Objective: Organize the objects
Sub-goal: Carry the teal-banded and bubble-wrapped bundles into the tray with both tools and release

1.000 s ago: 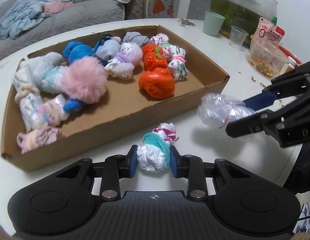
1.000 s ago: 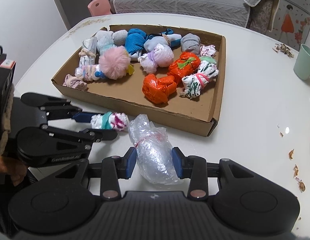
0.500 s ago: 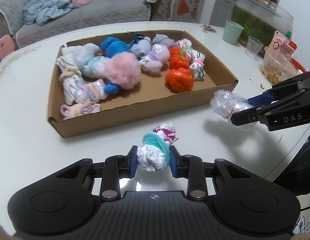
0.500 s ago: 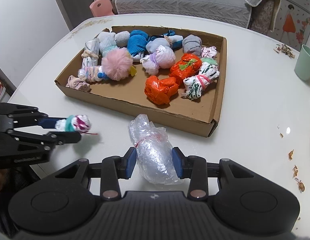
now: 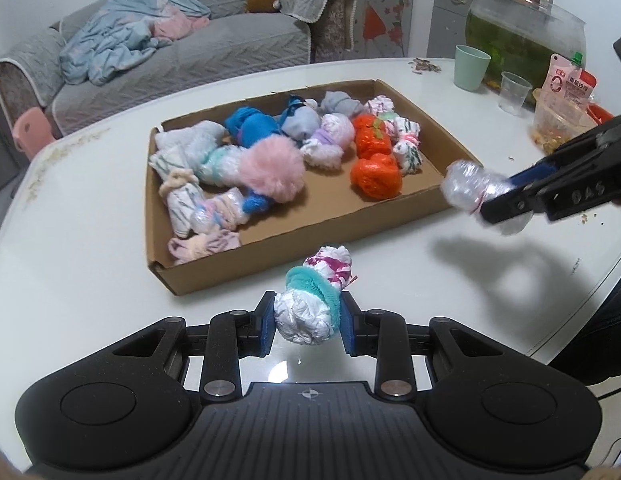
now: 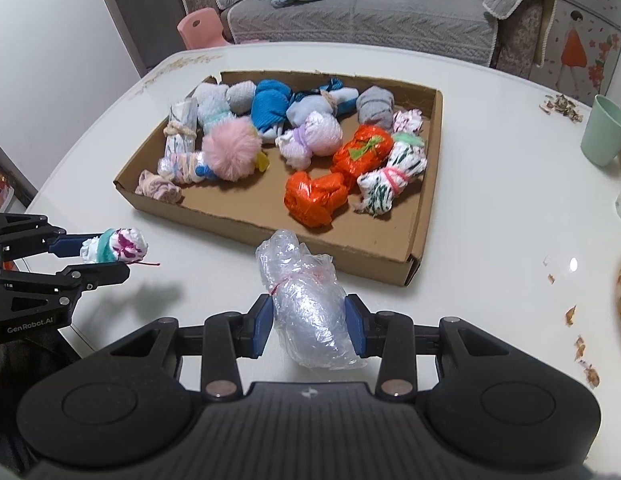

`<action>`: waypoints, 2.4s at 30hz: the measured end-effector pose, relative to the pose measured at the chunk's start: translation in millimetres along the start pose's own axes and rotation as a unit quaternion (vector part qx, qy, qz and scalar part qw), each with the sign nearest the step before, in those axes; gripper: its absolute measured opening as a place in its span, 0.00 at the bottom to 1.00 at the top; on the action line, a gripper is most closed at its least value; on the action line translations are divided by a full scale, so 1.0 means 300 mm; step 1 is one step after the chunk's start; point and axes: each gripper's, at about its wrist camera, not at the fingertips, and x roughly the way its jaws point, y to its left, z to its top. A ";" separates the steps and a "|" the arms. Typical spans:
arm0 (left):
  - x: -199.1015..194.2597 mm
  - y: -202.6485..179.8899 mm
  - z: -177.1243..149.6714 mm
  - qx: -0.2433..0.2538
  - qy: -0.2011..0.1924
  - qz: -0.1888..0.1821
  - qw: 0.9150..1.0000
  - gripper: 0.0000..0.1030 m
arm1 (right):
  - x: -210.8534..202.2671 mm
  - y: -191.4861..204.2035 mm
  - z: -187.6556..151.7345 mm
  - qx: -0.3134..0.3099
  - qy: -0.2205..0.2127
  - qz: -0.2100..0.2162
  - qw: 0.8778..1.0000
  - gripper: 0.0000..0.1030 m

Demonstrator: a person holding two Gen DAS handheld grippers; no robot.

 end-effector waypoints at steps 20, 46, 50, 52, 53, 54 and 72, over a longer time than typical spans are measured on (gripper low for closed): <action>-0.069 0.138 0.170 0.007 -0.043 0.018 0.999 0.37 | -0.033 -0.142 0.207 0.009 -0.049 0.020 0.999 0.35; 0.393 0.096 0.290 0.003 0.029 -0.020 0.999 0.37 | 0.378 -0.103 0.361 0.097 0.056 0.172 0.979 0.35; 0.393 0.104 0.289 -0.004 0.026 -0.015 1.000 0.38 | 0.379 -0.080 0.348 0.046 0.062 0.102 0.992 0.35; 0.386 0.091 0.282 0.004 0.029 -0.022 0.999 0.38 | 0.370 -0.054 0.345 -0.001 0.056 0.059 0.997 0.35; 0.379 0.085 0.277 0.010 0.028 -0.023 0.999 0.38 | 0.365 -0.057 0.342 -0.006 0.054 0.059 0.997 0.35; 0.375 0.080 0.275 0.015 0.028 -0.027 0.999 0.38 | 0.360 -0.061 0.340 -0.005 0.052 0.068 0.996 0.35; 0.429 0.071 0.265 0.082 0.063 -0.093 0.990 0.43 | 0.363 0.032 0.304 -0.170 0.049 0.106 0.979 0.34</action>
